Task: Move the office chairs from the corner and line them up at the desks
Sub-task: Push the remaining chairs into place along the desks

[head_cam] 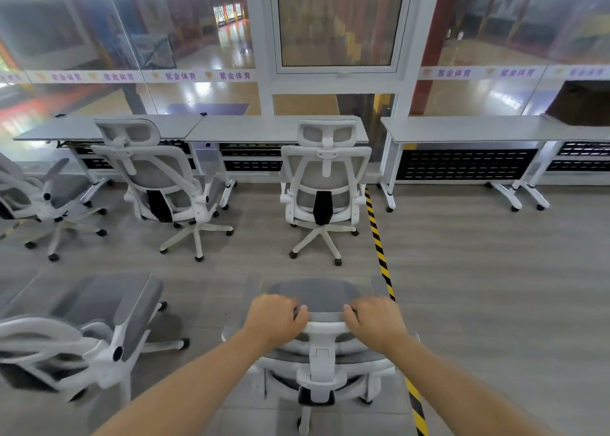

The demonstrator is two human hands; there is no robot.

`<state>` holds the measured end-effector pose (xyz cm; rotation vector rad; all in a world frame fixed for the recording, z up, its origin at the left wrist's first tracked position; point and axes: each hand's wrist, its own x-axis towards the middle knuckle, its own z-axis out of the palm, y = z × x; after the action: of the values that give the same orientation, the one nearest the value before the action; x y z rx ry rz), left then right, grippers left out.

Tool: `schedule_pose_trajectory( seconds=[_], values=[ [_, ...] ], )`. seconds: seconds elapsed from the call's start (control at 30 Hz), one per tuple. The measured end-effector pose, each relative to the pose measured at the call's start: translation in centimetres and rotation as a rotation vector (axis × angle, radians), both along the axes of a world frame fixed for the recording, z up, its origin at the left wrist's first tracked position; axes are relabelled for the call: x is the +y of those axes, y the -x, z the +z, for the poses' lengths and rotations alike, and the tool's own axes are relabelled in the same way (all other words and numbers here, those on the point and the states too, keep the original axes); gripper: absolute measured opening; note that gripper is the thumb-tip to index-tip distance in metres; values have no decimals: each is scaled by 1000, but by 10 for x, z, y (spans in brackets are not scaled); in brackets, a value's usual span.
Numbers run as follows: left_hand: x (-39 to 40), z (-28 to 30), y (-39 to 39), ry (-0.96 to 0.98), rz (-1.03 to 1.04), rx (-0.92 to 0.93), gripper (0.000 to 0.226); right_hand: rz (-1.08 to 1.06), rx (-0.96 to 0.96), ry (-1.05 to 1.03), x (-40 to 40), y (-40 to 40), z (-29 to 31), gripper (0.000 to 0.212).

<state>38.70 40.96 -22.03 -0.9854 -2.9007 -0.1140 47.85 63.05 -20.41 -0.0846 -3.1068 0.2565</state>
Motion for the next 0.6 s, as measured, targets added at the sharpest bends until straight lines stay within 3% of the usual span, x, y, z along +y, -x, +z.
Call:
schedule_pose_trajectory(
  seconds=[0.6],
  values=[
    [3,-3,13,-98,-61,48,41,14,209,-29,8,8,-23,42]
  ],
)
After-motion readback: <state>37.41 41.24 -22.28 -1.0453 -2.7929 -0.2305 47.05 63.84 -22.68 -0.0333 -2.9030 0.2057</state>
